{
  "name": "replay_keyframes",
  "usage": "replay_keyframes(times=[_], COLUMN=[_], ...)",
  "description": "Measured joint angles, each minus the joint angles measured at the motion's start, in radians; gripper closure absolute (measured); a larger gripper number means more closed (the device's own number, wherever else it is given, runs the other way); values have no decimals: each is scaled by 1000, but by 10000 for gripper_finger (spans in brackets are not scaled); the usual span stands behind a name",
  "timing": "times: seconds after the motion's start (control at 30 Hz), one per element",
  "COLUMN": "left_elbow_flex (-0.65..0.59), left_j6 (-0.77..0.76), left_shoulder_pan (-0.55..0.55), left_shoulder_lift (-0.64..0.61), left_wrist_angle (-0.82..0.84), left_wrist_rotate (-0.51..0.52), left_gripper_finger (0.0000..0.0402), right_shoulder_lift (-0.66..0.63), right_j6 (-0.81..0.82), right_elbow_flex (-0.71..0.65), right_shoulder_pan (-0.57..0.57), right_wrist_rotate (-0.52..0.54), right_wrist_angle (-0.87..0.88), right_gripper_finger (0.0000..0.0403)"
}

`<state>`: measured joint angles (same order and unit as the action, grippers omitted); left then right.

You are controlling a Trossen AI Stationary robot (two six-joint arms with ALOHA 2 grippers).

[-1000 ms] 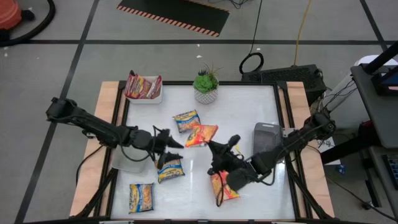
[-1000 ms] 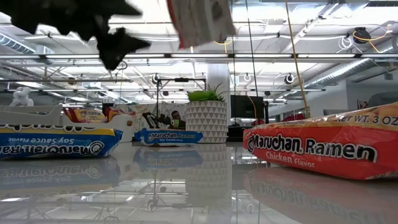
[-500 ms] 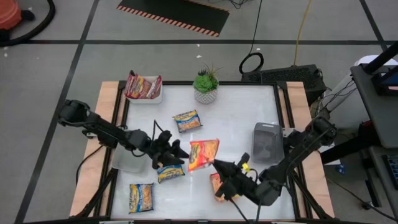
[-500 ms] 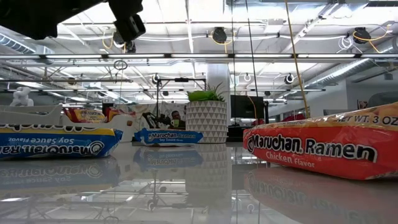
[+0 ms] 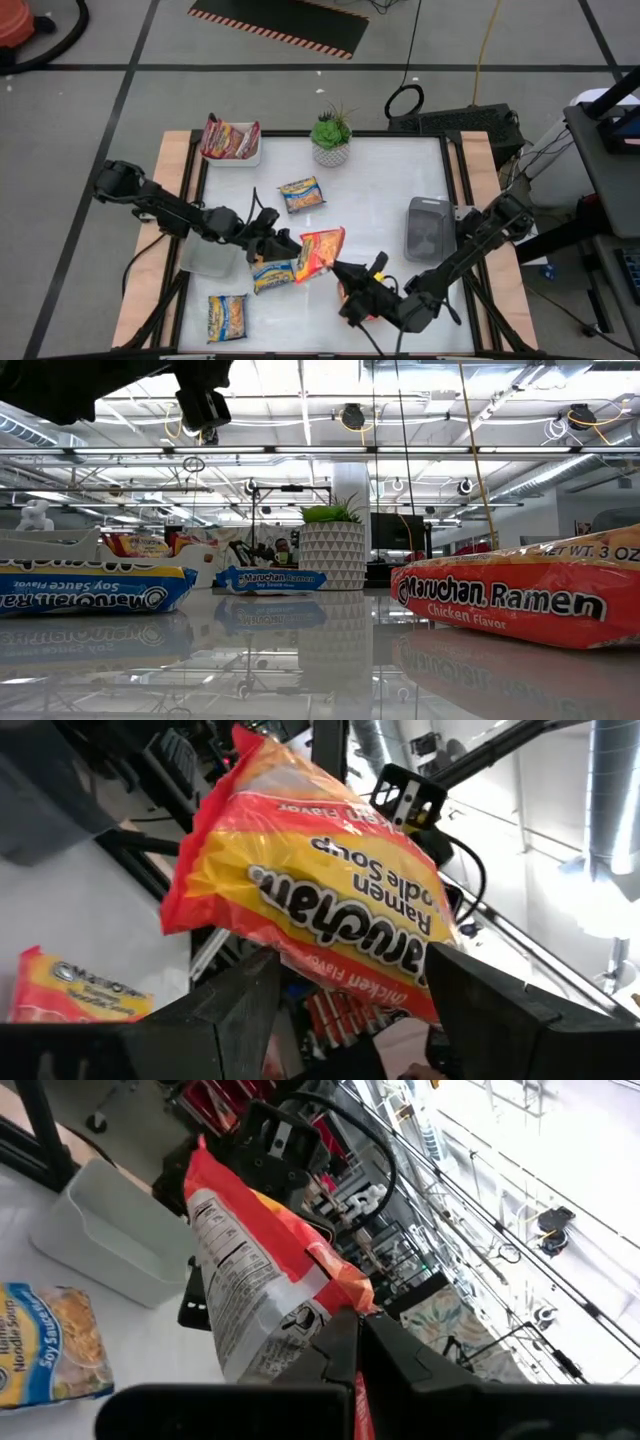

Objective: Sort Maruchan noodles
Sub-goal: Put the top orange noodle pack into the black bin

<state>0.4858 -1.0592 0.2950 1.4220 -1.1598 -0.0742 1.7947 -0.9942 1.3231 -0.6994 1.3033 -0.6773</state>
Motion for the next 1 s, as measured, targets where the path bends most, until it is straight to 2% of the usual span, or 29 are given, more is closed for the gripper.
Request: replay_keyframes(times=[0.27,0.6,0.73,1.0], left_elbow_flex=[0,0,0,0], left_j6=[3,16,146,422], left_shoulder_pan=[1,1,1,2], left_shoulder_lift=[0,0,0,0], left_wrist_angle=[27,36,55,46], left_wrist_rotate=[4,60,110,112], left_gripper_finger=[149,149,149,149], right_shoulder_lift=[0,20,20,20], right_j6=[-34,-47,-42,-41], right_elbow_flex=[0,0,0,0], right_shoulder_pan=[31,64,71,43], right_wrist_rotate=[-1,-52,-48,-19], right_wrist_angle=[-11,-30,-14,-2], right_gripper_finger=[403,403,403,403])
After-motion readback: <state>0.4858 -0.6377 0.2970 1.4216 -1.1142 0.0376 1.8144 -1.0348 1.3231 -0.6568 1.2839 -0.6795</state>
